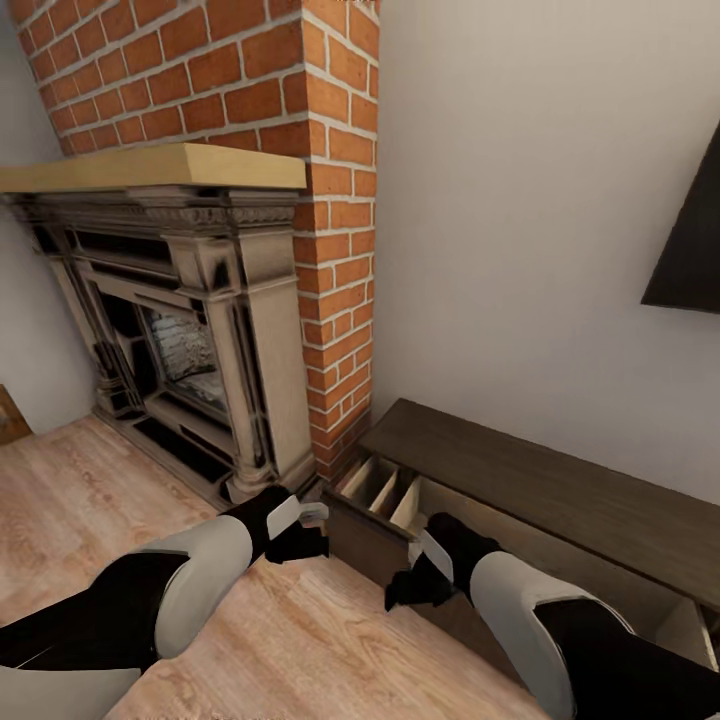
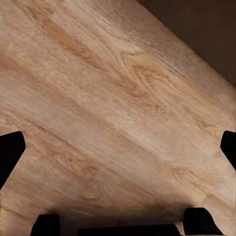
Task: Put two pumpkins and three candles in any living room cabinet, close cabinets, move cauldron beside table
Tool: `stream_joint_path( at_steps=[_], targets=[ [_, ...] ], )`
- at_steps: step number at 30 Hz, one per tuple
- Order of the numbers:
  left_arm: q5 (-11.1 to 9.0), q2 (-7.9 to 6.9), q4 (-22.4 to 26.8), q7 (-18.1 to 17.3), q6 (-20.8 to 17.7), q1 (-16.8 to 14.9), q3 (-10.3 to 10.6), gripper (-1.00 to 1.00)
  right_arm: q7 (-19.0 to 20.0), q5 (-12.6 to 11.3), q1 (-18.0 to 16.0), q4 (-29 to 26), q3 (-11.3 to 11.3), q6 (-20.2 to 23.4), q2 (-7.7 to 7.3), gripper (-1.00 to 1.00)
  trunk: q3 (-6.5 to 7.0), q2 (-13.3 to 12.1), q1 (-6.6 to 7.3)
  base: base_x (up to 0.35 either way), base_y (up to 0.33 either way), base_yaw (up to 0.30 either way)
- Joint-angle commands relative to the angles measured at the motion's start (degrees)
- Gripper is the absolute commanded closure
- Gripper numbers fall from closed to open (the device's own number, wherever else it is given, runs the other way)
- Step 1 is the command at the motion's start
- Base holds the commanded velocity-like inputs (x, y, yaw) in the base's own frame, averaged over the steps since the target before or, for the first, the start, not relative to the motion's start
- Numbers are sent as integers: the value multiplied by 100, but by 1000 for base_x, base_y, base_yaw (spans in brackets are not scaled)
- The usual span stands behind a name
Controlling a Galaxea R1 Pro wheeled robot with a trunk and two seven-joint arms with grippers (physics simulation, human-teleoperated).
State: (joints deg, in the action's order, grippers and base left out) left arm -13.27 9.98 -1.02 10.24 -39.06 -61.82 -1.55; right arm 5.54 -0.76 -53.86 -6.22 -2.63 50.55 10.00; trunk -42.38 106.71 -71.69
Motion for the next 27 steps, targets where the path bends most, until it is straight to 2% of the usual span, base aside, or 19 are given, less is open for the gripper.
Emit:
stream_joint_path(
  at_steps=[1,4,5,6,10,12,22,23,26,27],
  targets=[
    [-72,1,-8,58,7,-6,-14,-100,51,-1,38,-4,-31,-28,0,-100,0,3,1,-1,238,246],
    [-97,1,-9,64,30,-6,-13,-100,144,7,191,2,-71,-213,0,-100,14,3,1,0,262,247],
    [-103,1,-4,68,37,-6,-13,-100,168,12,266,2,-145,-297,0,-100,18,3,1,0,275,248],
    [-107,1,1,70,42,-6,-13,-100,185,31,326,4,-328,-376,0,-100,23,3,1,0,273,248],
    [-116,1,10,73,88,-1,-12,-100,209,68,401,6,-806,-496,0,-100,41,3,1,0,256,248],
    [-116,-18,-9,74,403,33,-12,-100,217,81,448,6,-1062,-590,0,-100,51,3,1,-3,239,248],
    [-128,-183,0,66,652,421,-12,-100,220,91,693,7,-1154,-806,0,-100,100,3,1,-89,227,249],
    [-130,-230,15,57,706,589,-12,-100,220,93,737,8,-1153,-858,0,-100,105,3,1,-50,74,249],
    [-131,-250,7,41,1007,735,-12,-100,217,100,828,7,-1152,-998,0,-100,121,3,1,-23,34,249],
    [-137,-256,-4,35,1279,825,-12,-100,213,100,872,7,-1152,-1083,-4,-100,126,3,1,-7,10,249]
  ],
)
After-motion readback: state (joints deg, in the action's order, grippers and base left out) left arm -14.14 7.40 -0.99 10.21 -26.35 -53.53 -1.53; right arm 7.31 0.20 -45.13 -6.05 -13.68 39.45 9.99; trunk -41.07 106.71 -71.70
